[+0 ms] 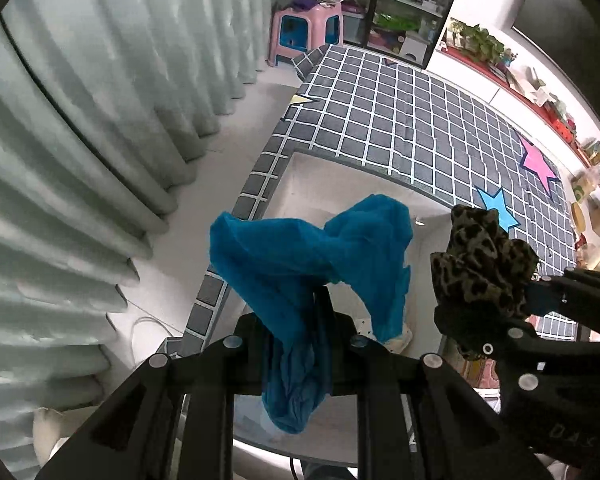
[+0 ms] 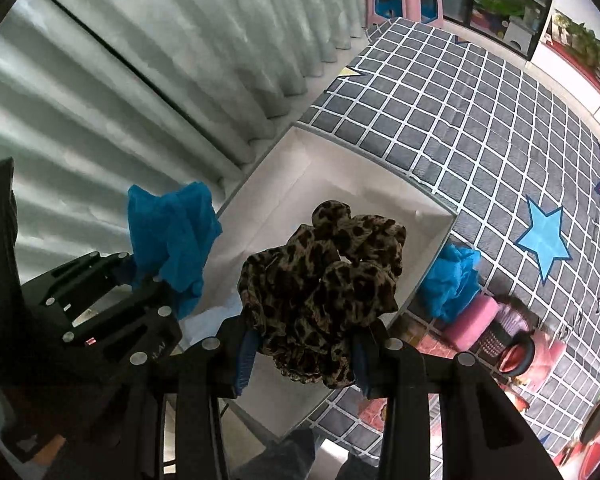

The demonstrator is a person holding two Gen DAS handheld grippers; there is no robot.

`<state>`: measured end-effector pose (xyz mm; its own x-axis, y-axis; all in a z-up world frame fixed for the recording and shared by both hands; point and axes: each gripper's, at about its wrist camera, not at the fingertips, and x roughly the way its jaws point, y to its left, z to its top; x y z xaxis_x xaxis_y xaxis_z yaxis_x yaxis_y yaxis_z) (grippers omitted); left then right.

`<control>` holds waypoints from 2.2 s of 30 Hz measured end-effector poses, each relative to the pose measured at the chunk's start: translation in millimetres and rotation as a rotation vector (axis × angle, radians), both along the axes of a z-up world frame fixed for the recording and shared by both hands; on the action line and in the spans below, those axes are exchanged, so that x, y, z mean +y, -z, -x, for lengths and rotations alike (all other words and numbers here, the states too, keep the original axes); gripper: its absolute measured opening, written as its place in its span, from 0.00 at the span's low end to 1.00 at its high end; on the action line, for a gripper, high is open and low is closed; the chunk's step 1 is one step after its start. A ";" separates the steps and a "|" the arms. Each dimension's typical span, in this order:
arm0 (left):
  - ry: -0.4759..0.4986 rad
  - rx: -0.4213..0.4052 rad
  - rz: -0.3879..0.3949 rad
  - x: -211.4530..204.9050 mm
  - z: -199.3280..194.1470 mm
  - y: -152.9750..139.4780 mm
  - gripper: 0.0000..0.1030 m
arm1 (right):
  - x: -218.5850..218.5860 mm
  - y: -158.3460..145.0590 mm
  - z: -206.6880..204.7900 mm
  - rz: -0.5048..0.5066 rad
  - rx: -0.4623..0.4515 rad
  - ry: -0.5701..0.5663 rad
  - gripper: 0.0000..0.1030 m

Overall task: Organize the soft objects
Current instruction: 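Hold the blue cloth and leopard scrunchie above the box with both tools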

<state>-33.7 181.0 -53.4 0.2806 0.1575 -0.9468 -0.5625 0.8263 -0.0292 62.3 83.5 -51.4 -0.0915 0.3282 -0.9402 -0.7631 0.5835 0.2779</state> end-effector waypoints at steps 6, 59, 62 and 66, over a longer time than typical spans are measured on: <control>0.002 0.010 0.003 -1.0 -6.1 3.8 0.20 | -2.1 -0.2 -1.5 0.005 0.008 0.004 0.40; 0.007 0.155 0.023 14.0 -57.3 66.0 0.20 | 11.5 65.0 -47.5 0.089 0.109 0.102 0.40; 0.008 0.167 0.026 12.7 -58.6 70.5 0.20 | 11.4 68.3 -49.7 0.093 0.115 0.109 0.40; 0.007 0.175 0.028 11.8 -61.0 74.4 0.20 | 12.2 71.1 -51.0 0.100 0.115 0.113 0.40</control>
